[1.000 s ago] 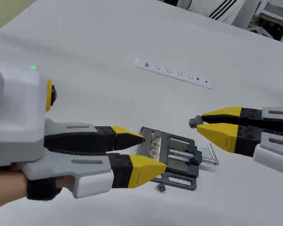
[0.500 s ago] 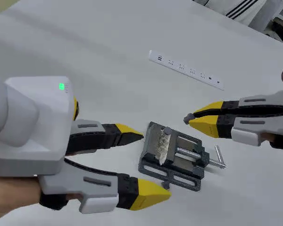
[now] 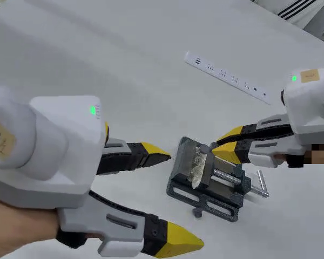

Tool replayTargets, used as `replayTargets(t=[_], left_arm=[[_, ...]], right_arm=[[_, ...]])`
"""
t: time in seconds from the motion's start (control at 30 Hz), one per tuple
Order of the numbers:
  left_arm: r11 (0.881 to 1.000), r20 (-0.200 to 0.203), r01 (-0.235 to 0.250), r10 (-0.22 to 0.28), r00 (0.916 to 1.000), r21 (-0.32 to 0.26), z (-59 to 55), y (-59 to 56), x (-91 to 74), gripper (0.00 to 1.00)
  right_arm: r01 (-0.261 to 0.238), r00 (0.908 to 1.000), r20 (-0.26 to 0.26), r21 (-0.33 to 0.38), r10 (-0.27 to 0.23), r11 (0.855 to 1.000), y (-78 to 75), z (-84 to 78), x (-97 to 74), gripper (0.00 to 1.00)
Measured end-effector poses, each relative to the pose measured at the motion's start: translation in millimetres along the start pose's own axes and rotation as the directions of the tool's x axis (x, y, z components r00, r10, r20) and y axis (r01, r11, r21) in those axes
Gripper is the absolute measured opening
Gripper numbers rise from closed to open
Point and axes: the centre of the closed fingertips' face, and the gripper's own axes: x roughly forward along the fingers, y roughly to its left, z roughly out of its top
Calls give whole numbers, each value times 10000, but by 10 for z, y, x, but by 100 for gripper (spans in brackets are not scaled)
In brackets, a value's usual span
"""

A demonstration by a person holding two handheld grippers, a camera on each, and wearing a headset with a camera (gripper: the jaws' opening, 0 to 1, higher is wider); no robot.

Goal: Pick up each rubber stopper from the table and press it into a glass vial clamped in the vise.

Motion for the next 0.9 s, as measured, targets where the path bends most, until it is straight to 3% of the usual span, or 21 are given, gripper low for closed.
replayTargets(t=[0.3, 0.9], left_arm=[[9998, 166, 101, -99, 9998, -145, -10, -13, -5, 72], [9996, 262, 94, -88, 9996, -252, -31, -10, -28, 70]], right_arm=[[-40, 9984, -565, 47, 42, 10000, -23, -142, 201, 6], [98, 9963, -853, 351, -68, 9993, -47, -233, 307, 6]])
